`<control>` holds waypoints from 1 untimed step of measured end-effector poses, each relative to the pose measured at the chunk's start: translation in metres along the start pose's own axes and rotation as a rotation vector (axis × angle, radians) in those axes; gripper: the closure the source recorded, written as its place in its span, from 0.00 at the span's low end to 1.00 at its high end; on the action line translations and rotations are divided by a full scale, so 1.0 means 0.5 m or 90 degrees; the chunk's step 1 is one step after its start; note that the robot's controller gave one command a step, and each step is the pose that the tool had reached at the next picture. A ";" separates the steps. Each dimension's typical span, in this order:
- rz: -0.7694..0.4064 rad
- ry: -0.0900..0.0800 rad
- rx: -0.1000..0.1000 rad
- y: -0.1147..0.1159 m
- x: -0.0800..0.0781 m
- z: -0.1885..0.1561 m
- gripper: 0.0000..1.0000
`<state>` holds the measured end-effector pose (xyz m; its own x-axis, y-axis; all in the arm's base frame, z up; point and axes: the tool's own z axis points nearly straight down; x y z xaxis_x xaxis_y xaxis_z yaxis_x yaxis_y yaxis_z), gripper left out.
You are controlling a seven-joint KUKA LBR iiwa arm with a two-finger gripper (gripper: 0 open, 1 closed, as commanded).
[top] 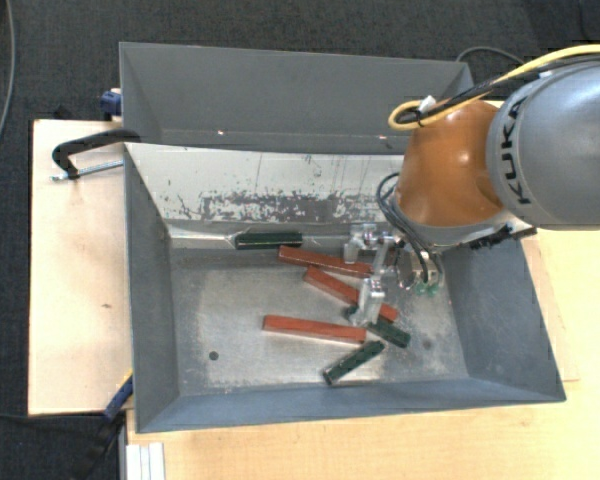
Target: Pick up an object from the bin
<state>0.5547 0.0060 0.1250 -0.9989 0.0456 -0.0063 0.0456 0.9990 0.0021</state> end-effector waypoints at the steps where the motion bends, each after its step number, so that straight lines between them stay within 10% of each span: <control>1: 0.015 0.003 0.000 0.034 0.045 0.004 0.00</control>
Offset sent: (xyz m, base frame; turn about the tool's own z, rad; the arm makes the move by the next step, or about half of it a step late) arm -0.0601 0.0376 0.0099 -0.1013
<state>0.5328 0.0240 0.1230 -0.9976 0.0692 -0.0011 0.0692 0.9976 0.0020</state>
